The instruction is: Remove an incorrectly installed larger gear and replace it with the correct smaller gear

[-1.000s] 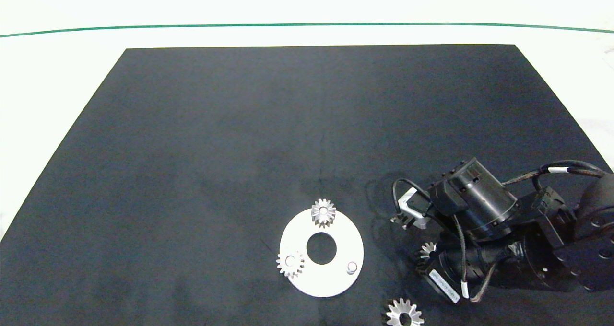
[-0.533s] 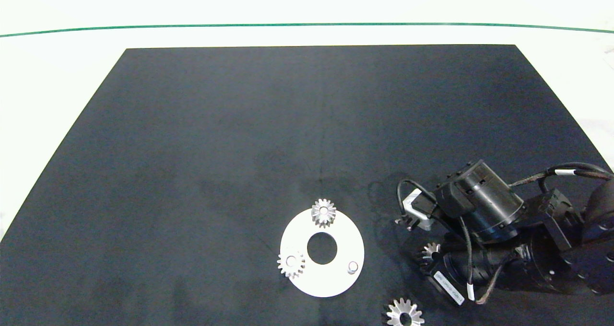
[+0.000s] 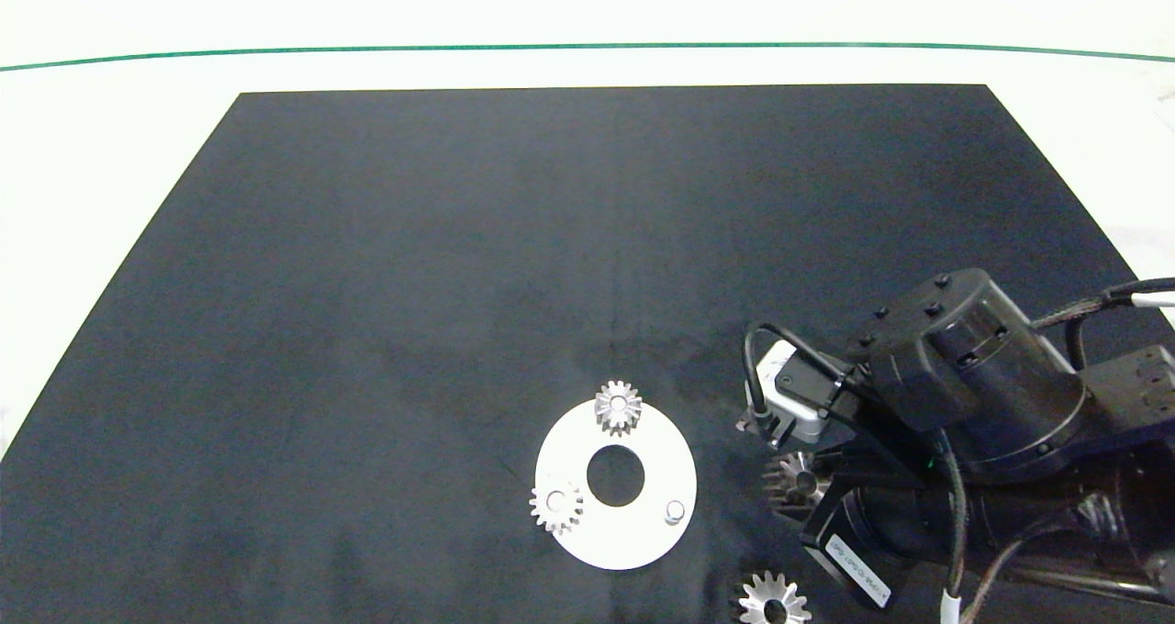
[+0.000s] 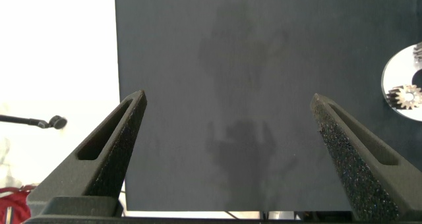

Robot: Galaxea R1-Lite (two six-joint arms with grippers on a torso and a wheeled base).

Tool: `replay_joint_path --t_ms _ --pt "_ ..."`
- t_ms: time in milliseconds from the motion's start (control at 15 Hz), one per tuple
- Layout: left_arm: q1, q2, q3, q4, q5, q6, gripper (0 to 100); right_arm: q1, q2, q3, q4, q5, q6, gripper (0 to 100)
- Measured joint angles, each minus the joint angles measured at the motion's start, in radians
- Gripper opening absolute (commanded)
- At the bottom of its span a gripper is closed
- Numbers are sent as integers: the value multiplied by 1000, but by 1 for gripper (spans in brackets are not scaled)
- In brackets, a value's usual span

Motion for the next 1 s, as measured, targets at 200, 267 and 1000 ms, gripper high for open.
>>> replay_joint_path --t_ms 200,267,1000 --pt "0 0 1 0 0 0 100 53 31 -95 15 0 1 25" --pt "0 0 1 0 0 0 100 68 56 -131 22 0 1 25" --pt "-1 1 0 0 0 0 100 172 263 -320 156 1 16 25"
